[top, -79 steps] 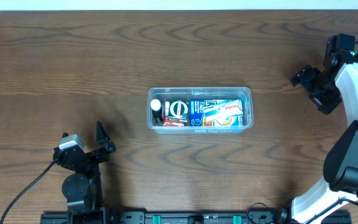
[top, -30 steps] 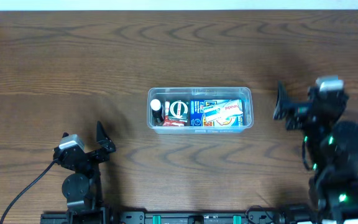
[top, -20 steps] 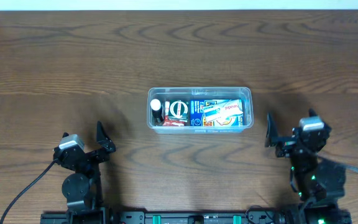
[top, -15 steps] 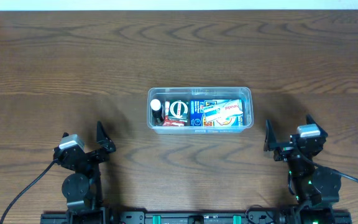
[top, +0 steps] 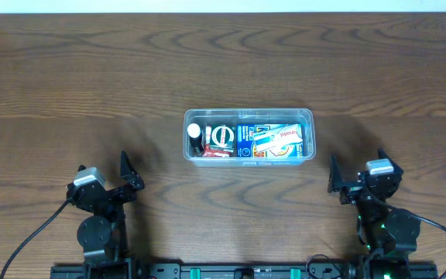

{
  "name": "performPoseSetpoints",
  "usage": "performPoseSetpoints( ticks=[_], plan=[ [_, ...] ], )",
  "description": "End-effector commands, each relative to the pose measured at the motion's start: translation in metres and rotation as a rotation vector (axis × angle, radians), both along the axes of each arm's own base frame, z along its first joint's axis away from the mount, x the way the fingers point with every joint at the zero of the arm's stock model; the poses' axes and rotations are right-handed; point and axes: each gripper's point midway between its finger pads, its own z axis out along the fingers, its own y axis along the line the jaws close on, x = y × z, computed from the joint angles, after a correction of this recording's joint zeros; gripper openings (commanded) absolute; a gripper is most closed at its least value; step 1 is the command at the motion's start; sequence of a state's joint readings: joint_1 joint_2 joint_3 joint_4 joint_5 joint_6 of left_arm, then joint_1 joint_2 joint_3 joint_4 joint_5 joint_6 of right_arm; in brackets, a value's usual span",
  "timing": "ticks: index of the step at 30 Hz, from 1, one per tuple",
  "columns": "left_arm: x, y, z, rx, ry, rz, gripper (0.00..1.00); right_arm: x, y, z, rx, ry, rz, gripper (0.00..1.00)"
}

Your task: Pack container

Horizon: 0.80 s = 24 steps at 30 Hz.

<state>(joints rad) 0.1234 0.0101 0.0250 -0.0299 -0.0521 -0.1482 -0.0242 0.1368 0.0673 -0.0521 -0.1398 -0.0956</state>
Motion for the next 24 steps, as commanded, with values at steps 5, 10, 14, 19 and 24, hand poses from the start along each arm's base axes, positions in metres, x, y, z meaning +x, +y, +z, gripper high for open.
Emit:
performPoseSetpoints(
  ticks=[5, 10, 14, 19, 24],
  plan=[
    [-0.0014, 0.0030, -0.0180, 0.014, 0.057, 0.014, 0.98, -0.0031, -0.0011, -0.0100, -0.017, -0.031, 0.000, 0.99],
    [-0.0014, 0.0030, -0.0180, 0.014, 0.057, 0.014, 0.98, -0.0046, -0.0022, -0.0026, -0.019, -0.063, -0.006, 0.99],
    [-0.0014, 0.0030, -0.0180, 0.014, 0.057, 0.014, 0.98, -0.0046, -0.0022, -0.0024, -0.019, -0.064, -0.006, 0.99],
    [-0.0014, 0.0030, -0.0180, 0.014, 0.057, 0.014, 0.98, -0.0046, -0.0022, -0.0025, -0.019, -0.063, -0.006, 0.99],
    [-0.0014, 0.0030, -0.0180, 0.014, 0.057, 0.013, 0.98, -0.0046, -0.0022, -0.0024, -0.019, -0.063, -0.006, 0.99]
  ],
)
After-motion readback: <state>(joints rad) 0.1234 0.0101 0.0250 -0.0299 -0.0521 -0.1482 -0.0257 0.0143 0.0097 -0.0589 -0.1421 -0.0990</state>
